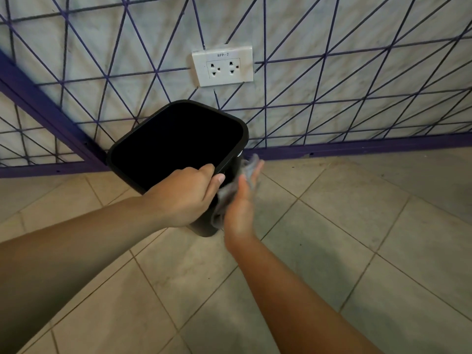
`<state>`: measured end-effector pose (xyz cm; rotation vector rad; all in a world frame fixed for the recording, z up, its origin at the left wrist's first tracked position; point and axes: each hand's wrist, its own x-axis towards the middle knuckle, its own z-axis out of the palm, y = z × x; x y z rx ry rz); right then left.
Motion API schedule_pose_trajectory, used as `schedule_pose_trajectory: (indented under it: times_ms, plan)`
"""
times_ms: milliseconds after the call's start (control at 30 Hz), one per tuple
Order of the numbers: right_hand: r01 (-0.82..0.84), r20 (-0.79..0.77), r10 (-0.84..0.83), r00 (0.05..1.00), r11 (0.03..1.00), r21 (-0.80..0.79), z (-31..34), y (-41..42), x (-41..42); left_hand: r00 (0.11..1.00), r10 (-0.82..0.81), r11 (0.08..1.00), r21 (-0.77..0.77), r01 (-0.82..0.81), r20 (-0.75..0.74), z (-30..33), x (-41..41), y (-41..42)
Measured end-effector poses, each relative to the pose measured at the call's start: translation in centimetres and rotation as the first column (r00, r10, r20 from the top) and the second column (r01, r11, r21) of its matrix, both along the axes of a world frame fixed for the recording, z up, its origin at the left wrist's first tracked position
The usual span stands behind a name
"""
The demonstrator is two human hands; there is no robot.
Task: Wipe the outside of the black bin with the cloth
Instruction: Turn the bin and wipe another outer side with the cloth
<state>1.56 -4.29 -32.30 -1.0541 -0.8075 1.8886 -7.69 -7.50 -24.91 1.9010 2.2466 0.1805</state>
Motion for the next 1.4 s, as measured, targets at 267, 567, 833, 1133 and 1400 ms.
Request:
schedule_pose_trajectory:
  times_ms: [267,567,833,1133,1400]
  plan:
    - [0.113,0.059,-0.120,0.991,0.987,0.111,0.2,1.6,-3.2,0.994,-0.045,0.999,0.029,0.042,0.102,-0.5,-0.9,0.5]
    - [0.092,0.001,-0.095,0.995,0.972,0.215,-0.9,-0.3,-4.4,0.978,-0.037,0.998,0.049,0.027,0.204,-0.7,-1.2,0.9]
    - [0.157,-0.022,-0.155,0.988,0.976,0.153,-0.9,1.0,-4.4,0.982,-0.038,0.998,0.064,0.027,0.185,-0.5,-0.9,1.2]
    - [0.183,-0.011,-0.183,0.983,0.977,0.106,-1.6,3.2,-4.3,0.987,-0.052,0.995,0.091,0.038,0.152,-0.5,-0.9,1.1]
    - [0.190,0.016,-0.192,0.981,0.978,0.085,-2.1,4.4,-4.3,0.994,-0.055,0.995,0.089,0.046,0.097,-0.4,-0.7,1.2]
